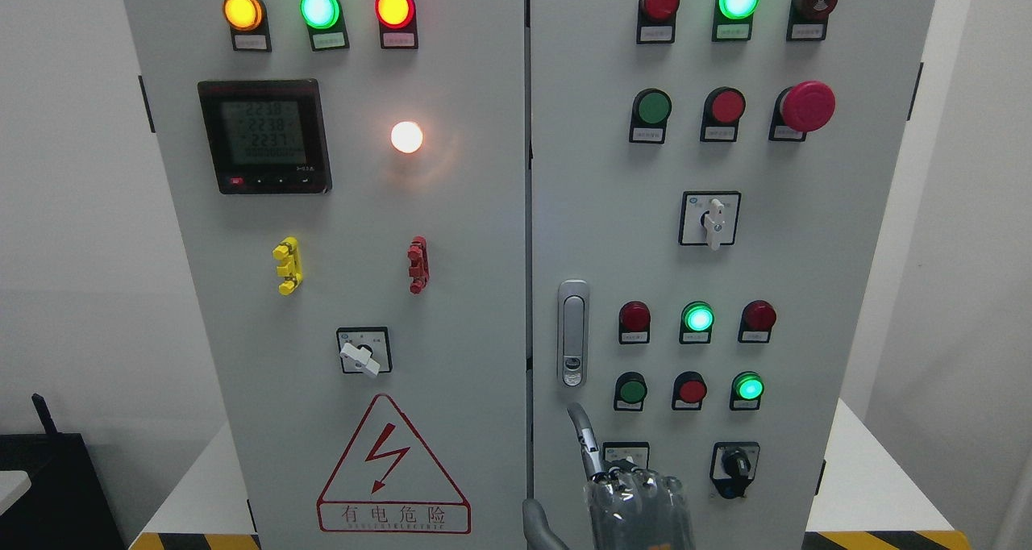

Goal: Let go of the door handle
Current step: 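Raise the right hand up toward the silver door latch handle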

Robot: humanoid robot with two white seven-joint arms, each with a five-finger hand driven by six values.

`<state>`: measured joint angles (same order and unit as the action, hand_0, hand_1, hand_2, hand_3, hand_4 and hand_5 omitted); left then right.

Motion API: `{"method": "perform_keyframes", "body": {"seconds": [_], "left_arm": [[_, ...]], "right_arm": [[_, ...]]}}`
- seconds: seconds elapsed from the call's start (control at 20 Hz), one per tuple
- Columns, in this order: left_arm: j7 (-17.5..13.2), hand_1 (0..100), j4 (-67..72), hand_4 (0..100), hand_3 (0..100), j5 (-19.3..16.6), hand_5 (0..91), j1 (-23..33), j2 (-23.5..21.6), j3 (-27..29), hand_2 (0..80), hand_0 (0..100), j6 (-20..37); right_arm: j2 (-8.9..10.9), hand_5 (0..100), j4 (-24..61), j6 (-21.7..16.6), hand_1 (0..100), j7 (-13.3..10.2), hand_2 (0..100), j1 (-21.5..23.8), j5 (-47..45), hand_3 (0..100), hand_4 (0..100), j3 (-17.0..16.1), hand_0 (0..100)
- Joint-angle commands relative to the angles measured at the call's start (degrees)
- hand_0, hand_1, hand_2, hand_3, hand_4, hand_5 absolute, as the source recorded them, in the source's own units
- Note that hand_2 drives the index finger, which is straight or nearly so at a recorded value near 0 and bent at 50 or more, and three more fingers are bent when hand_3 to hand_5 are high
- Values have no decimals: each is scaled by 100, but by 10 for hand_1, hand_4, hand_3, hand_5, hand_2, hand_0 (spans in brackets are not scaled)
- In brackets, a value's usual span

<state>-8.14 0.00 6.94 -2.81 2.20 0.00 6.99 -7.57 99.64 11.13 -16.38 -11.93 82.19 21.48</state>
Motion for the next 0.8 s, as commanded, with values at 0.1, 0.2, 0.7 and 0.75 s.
{"method": "perform_keyframes", "body": {"seconds": [0.1, 0.2, 0.7, 0.75], "left_arm": [[-4, 389, 97, 0, 0, 0, 0, 0, 0, 62, 0, 120, 4], [-4, 389, 97, 0, 0, 0, 0, 0, 0, 62, 0, 120, -5], [-4, 389, 97, 0, 0, 0, 0, 0, 0, 62, 0, 120, -5], [-4, 389, 97, 0, 0, 0, 0, 0, 0, 62, 0, 120, -5]], "right_arm": [[-16, 1000, -454, 258, 310, 162, 0, -283, 183, 1000, 1000, 85, 292], [-16, 1000, -437, 302, 308, 170, 0, -301, 183, 1000, 1000, 58, 295], [-25, 1000, -446, 372, 299, 346, 0, -468, 183, 1000, 1000, 23, 308], [-25, 1000, -446, 372, 298, 355, 0, -468, 183, 1000, 1000, 23, 309]]}}
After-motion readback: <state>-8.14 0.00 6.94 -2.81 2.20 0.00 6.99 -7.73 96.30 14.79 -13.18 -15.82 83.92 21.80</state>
